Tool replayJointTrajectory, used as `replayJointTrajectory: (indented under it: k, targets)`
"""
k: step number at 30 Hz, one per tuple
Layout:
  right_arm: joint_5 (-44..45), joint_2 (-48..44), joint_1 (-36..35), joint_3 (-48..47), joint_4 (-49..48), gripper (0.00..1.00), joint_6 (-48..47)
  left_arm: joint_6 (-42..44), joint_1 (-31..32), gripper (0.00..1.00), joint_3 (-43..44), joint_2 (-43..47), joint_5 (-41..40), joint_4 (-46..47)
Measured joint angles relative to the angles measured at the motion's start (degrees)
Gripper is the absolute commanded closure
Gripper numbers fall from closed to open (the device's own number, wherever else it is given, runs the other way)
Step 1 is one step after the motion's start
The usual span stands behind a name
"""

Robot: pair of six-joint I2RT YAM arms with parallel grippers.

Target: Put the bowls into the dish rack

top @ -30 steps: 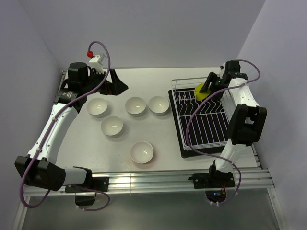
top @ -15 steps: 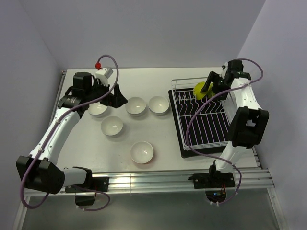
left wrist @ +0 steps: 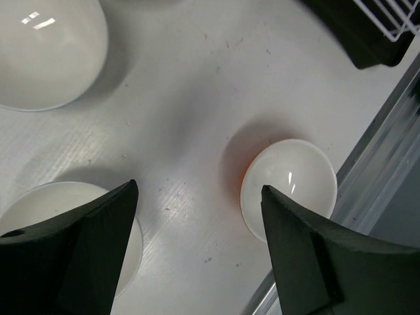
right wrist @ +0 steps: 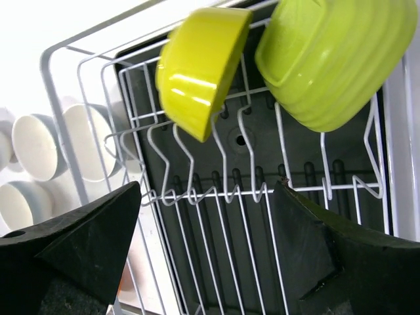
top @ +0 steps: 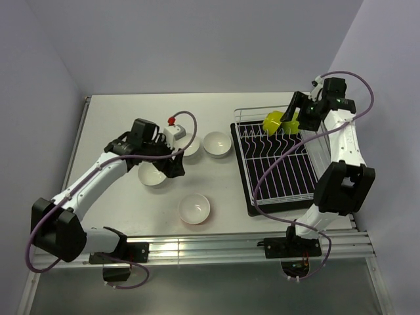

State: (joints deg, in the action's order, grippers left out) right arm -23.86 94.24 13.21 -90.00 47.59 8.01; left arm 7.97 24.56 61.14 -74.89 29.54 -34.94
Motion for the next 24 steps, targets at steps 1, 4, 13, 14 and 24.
replayJointTrajectory:
  k: [1,4,13,14,24]
  targets:
    - [-0.3,-0.3,0.1,0.0,0.0,0.12,-0.3,0.1,0.6,0.22,-0.3,-0.7,-0.5,-0.2]
    - [-2.9,-2.1,0.2,0.1,0.0,0.12,-1.5,0.3,2.3,0.25,-0.9,-3.5,-1.6,-0.3]
    - [-15.1,-10.6,-0.3,0.3,1.1,0.14,-8.4,0.5,7.6,0.35,-1.9,-10.7,-4.9,-2.3]
    - [-16.4,-11.1,-0.6,0.3,1.7,0.14,-9.9,0.6,8.1,0.35,-2.1,-11.2,-5.0,-2.7]
    - [-20.3,-15.6,-3.8,0.3,6.8,0.12,-20.3,1.9,11.7,0.44,-3.1,-17.0,-4.2,-5.2]
